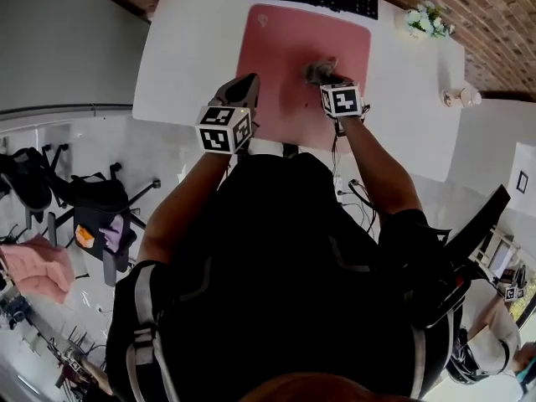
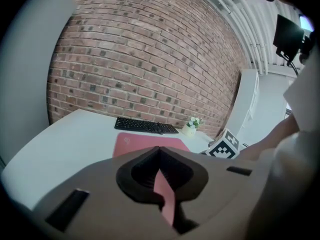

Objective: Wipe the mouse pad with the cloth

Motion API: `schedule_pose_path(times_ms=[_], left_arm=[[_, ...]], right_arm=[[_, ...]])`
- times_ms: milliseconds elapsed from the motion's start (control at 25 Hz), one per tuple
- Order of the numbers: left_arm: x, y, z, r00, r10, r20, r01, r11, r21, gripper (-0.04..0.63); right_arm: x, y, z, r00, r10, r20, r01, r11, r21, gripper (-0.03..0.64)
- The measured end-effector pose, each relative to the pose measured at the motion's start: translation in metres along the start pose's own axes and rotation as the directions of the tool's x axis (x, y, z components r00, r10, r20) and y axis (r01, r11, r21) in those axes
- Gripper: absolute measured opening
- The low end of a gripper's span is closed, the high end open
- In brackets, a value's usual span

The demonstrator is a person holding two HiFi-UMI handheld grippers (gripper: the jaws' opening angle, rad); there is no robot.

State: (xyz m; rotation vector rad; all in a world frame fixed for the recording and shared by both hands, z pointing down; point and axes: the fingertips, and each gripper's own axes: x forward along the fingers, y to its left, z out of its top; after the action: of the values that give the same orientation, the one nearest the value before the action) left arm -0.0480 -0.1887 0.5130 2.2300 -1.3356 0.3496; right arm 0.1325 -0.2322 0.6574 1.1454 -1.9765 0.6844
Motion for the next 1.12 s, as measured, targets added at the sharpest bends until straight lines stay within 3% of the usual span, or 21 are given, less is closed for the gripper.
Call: schedule_pose_path(times_ms=[480, 800, 960, 1120], left_arm=[[0.02, -0.021, 0.004, 0.996, -0.086, -0.02, 0.086, 0.995, 0.045, 0.002], [0.03, -0.033, 0.009, 0.99, -0.136, -0.023, 0.137, 0.988, 0.064, 0.002], [0.029, -0.03, 0.013, 0.991, -0.135, -0.011, 0.135, 0.989, 0.063, 0.002], [0.023, -0.018, 0.018, 0.994, -0.108, 0.008, 0.108, 0.993, 0.049, 0.002]], right_arm=[[-0.03, -0.067, -0.039, 0.992, -0.124, -0.035, 0.127, 0.984, 0.122, 0.026], [-0.06, -0.116, -0.061, 0.971, -0.231, -0.058, 0.238, 0.949, 0.205, 0.026], [-0.077, -0.125, -0.051, 0.96, -0.276, -0.046, 0.28, 0.952, 0.122, 0.026], [-0.078, -0.106, -0.008, 0.973, -0.229, 0.03, 0.227, 0.972, 0.061, 0.026]])
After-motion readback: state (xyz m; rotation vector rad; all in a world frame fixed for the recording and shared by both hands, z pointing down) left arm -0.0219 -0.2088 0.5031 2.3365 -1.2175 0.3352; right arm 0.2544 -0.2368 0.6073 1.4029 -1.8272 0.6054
